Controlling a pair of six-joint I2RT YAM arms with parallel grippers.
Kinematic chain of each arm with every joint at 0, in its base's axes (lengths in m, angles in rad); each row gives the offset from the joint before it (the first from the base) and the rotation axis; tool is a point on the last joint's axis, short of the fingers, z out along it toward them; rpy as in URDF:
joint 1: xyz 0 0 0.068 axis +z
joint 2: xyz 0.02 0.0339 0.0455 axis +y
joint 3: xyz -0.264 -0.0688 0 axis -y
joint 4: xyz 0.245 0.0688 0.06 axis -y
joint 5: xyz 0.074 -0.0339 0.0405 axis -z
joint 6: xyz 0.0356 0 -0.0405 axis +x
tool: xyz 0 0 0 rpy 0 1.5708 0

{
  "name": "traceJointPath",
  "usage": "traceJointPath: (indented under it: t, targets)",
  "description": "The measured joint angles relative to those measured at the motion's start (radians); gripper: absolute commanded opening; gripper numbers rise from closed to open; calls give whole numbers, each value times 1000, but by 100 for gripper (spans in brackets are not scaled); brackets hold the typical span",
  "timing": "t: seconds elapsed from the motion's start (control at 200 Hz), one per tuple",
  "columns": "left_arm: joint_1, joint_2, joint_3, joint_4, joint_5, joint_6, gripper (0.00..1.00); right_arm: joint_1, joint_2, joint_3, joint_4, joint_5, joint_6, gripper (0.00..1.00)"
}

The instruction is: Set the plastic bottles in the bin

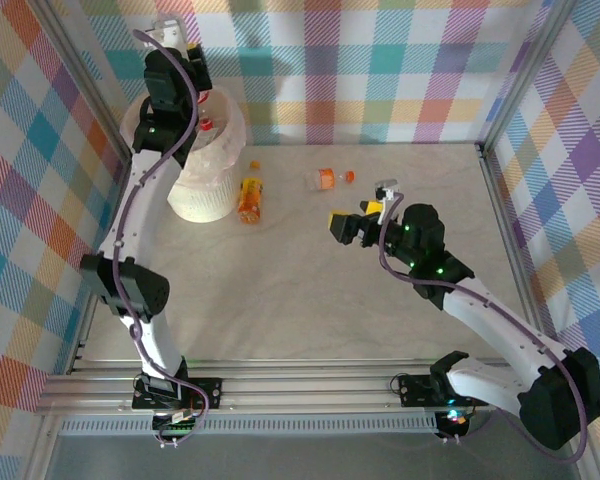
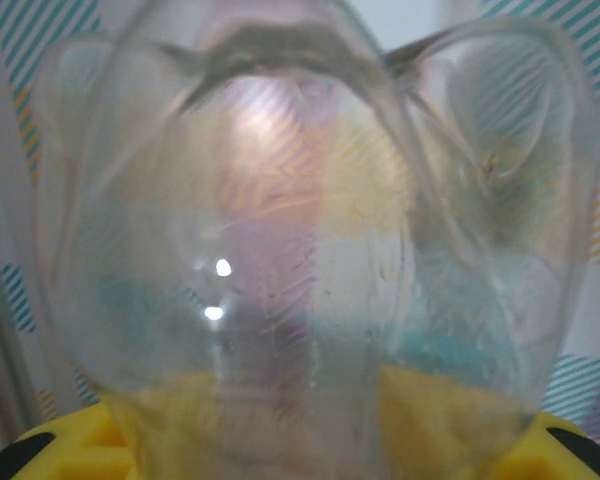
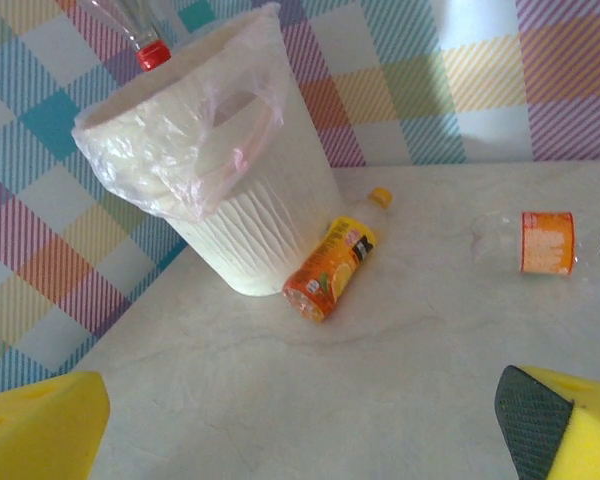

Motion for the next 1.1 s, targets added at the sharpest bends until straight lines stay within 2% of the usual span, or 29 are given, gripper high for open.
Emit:
traceJointPath:
  t: [0.24,0.36,0.48,0.585,0.75,0.885,1.03,1.1]
  targets:
    - [81,49,6,-93,16,-29,52,0,-25,-63,-41,53,26,100]
    - [112,49,6,-110,69,-30,57,0,-25,-75,-44,71,26,100]
    - [120,49,-8,-136,86,-36,80,0,-25,-75,-42,79,26,100]
    - [120,49,-18,-164,90,-48,93,0,-24,-76,-39,79,26,100]
    - [122,60,78,-307,95,-108,95,0,3,-75,-27,79,25,100]
    - [122,57,198,-401,168,-193,95,0,27,-75,-27,78,24,100]
    - [99,24,203,-473,257,-277,96,0,56,-62,-35,80,26,100]
    - [64,7,174,-488,273,-299,100,0,83,-37,-49,90,34,100]
